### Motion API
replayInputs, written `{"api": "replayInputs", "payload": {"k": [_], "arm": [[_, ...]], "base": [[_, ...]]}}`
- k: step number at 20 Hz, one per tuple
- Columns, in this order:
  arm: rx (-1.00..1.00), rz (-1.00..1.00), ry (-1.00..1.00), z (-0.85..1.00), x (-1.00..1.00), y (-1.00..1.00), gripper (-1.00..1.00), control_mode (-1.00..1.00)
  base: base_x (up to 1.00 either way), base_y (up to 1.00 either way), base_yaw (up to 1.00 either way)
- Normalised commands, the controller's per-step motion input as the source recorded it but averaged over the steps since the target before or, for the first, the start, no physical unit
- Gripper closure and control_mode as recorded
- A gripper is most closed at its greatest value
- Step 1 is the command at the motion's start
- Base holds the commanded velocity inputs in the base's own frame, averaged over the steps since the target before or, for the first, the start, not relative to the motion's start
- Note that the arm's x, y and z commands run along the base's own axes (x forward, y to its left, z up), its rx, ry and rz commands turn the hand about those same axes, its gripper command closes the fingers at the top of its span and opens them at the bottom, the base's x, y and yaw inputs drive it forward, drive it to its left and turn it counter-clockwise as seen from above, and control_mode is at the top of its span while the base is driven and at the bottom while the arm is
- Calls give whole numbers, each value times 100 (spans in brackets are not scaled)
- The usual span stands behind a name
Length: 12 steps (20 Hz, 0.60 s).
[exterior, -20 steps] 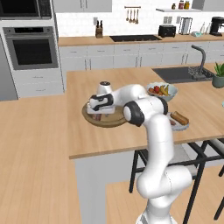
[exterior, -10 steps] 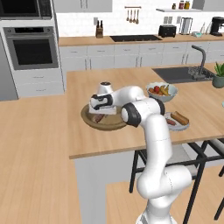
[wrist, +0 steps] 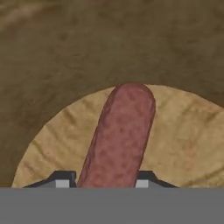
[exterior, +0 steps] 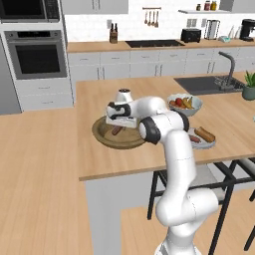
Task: Place one bun and one sausage from the bowl on each plate.
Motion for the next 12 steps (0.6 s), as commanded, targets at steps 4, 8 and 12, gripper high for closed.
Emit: {"api": "replayInputs", "payload": {"k": [4,8,12], "arm": [[17,-19,-21,100,-56,-64,100,-100],[18,-17,-19,100,-78,-95,100,-100],[6,-17,-13,100,-99,-99,100,-100]], "base": [[0,0,0],[0,0,0],[0,0,0]]}}
